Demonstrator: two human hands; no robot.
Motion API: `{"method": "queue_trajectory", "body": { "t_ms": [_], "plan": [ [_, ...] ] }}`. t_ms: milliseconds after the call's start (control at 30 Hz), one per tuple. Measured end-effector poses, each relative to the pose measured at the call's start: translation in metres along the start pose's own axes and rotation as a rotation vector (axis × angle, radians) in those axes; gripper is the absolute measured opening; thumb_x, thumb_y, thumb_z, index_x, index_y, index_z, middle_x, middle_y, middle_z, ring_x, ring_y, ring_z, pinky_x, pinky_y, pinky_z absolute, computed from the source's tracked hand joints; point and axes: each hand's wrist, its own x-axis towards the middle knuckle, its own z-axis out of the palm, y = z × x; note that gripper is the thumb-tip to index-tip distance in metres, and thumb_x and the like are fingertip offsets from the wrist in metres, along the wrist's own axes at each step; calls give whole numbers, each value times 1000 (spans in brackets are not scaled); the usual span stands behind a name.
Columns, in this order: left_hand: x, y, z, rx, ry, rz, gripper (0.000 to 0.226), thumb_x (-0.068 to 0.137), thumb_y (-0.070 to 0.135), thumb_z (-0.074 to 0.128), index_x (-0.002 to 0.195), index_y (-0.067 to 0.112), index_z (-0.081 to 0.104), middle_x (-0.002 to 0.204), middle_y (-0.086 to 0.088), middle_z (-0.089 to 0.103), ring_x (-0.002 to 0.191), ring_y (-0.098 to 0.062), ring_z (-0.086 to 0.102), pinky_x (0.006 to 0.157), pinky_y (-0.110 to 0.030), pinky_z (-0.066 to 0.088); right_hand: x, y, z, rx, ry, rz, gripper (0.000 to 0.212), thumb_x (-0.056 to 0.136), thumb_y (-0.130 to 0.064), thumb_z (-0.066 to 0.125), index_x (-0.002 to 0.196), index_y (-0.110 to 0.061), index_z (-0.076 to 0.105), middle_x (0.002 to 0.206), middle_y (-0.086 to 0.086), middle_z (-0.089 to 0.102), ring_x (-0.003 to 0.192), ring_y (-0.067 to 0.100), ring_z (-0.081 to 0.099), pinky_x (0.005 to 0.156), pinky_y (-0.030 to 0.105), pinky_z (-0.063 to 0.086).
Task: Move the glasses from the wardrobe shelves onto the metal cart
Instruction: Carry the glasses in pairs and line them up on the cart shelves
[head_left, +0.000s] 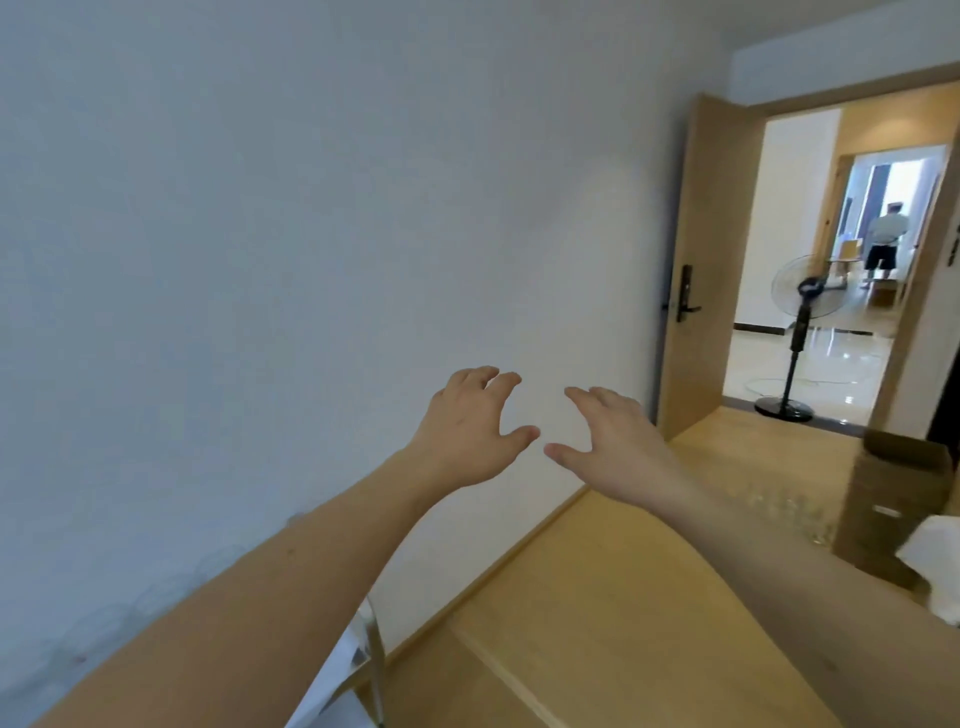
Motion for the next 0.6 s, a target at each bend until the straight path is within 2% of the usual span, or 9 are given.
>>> {"method": "queue_trajectory", "body": {
  "t_ms": [300, 600],
  "plan": [
    [100, 81, 80, -37, -107, 161, 71, 96, 51, 58, 156, 22, 32, 162, -7, 31, 150, -25, 22, 120, -43, 27, 17, 125, -29, -67, 10, 179, 83, 91, -62, 58, 158, -25, 26, 159, 6, 32, 145, 31, 30, 115, 46, 34],
    [197, 98, 154, -132, -171, 339, 71, 95, 49, 60, 155, 22, 33, 159, -6, 34, 147, -25, 25, 117, -39, 28, 56, 192, -10, -124, 30, 379, 80, 93, -57, 59, 158, -27, 22, 162, 4, 28, 148, 28, 25, 118, 43, 29]
  ]
}}
